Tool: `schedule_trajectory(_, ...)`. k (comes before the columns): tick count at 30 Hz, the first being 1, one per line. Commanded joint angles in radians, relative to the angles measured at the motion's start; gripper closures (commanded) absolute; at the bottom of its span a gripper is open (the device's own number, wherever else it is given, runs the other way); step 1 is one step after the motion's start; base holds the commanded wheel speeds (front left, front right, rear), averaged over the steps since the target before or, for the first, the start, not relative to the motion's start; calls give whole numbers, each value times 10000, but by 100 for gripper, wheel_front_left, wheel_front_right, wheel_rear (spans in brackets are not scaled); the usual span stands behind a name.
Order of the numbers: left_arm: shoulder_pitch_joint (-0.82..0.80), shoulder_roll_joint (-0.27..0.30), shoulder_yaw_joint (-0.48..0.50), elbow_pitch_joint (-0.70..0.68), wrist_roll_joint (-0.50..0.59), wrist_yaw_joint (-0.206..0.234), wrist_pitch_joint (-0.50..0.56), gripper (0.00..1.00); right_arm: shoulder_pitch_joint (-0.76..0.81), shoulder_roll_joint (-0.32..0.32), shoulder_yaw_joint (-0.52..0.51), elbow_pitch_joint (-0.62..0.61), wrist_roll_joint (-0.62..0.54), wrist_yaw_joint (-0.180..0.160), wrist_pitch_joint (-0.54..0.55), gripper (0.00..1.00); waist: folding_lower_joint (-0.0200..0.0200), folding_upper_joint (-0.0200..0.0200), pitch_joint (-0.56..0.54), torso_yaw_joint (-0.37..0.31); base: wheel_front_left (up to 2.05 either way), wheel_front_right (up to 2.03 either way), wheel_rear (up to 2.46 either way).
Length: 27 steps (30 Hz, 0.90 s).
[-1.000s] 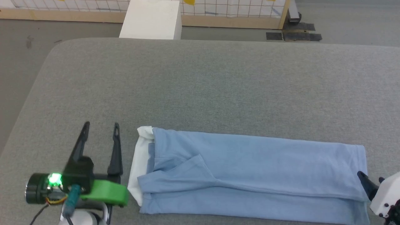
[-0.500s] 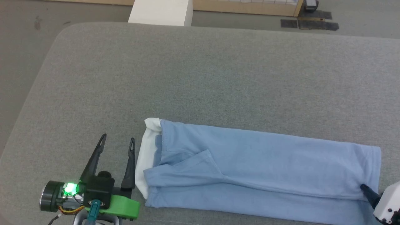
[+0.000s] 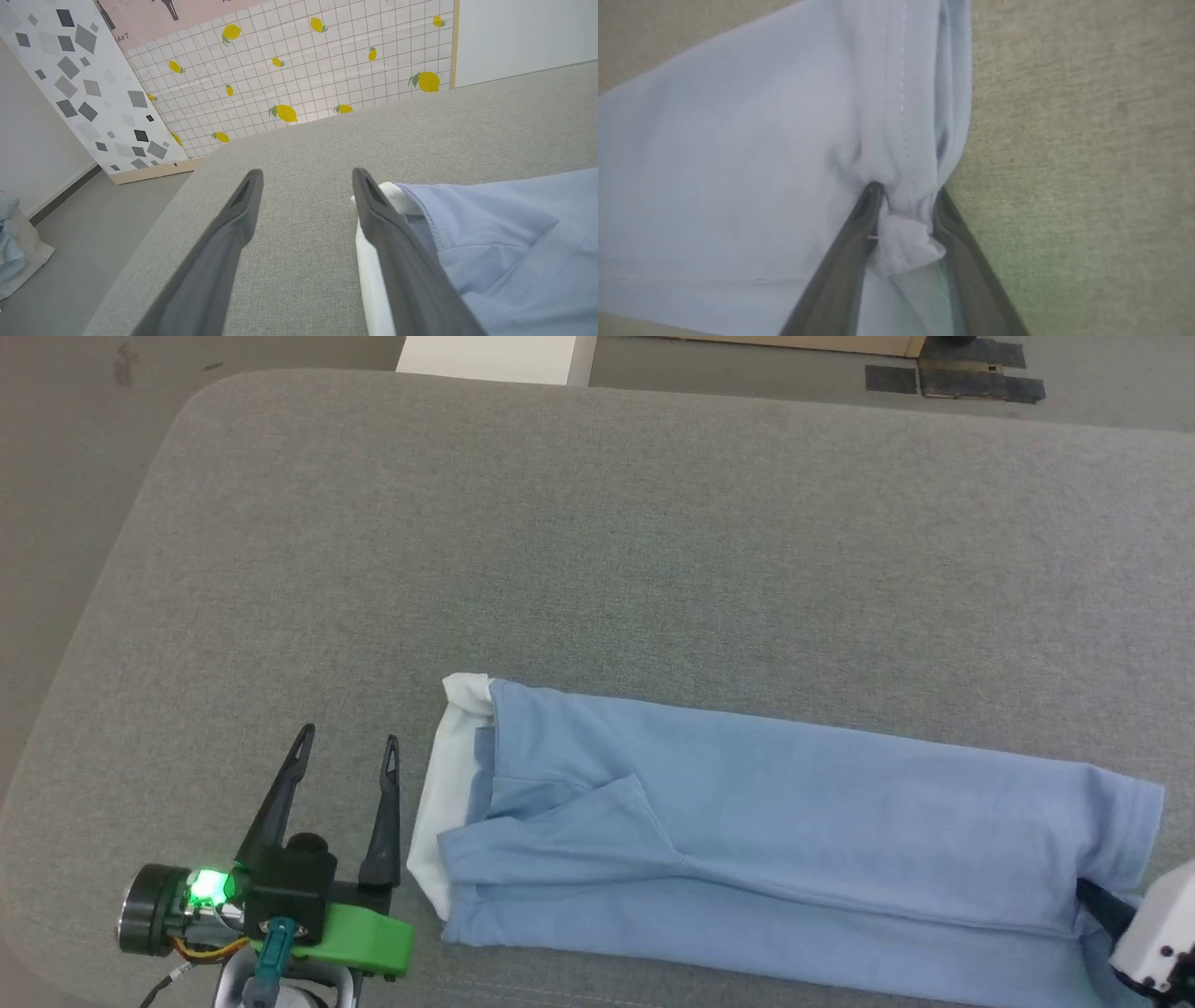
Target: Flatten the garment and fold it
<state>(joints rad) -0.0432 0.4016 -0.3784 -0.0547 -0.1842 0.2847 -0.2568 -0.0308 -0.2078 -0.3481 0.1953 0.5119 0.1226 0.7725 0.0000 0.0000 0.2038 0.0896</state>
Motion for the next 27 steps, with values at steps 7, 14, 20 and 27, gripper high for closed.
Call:
schedule_trajectory(7,89,-260,309,154,232,-320,-49,0,129,-74,339,36,283,81,-699,100,0,0,-253,-121,0,0,0)
schedule_trajectory(14,149,-509,545,222,263,-620,-49,0,-13,-1141,-258,270,-115,81,-1581,100,0,0,-386,-202,0,0,0)
schedule_trajectory(20,230,-655,734,323,350,-791,-49,0,-153,-1925,-923,952,-812,81,-2158,100,0,0,-512,-230,0,0,0)
schedule_trajectory(27,415,-795,970,500,393,-972,-49,0,-51,-2089,-78,463,-552,81,-2036,100,0,0,-936,-306,0,0,0)
